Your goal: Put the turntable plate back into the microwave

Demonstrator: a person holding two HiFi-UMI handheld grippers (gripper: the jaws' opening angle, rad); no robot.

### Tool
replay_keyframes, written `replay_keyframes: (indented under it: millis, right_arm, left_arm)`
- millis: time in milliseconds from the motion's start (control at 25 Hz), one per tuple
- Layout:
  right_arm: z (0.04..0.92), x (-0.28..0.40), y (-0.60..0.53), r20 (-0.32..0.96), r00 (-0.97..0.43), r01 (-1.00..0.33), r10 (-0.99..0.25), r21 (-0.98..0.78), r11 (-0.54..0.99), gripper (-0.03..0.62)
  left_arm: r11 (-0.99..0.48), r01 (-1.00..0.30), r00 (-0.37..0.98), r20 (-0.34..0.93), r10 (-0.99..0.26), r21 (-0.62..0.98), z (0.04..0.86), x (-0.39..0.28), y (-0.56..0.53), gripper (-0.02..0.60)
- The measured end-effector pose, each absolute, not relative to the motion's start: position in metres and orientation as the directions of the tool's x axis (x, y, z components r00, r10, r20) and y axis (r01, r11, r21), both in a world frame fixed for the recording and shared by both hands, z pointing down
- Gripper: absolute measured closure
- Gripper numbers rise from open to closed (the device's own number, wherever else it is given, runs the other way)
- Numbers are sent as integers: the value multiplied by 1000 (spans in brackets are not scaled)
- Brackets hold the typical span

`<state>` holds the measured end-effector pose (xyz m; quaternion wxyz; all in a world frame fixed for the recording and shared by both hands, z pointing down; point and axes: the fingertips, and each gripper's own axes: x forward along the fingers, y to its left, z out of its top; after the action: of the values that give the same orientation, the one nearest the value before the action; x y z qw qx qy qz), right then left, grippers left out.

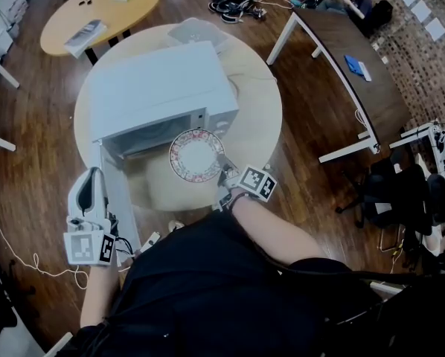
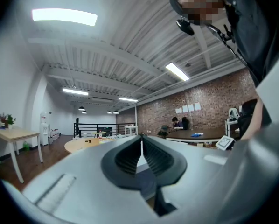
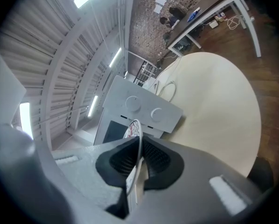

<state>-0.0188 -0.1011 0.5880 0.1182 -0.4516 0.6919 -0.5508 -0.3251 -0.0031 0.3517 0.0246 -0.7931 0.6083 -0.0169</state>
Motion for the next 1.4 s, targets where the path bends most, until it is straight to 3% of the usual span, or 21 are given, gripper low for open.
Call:
replay_keyframes:
  millis: [680, 1400]
  right_arm:
    - [585, -67, -103, 331, -630, -489, -702, -872, 28, 576]
    - [589, -107, -122, 339, -717, -475, -609, -877, 72, 576]
  left_arm:
    - [-320, -946, 321, -15, -947, -48, 357, -306, -7, 569]
    - [-226, -974, 226, 14, -974, -17, 355, -321, -21, 569]
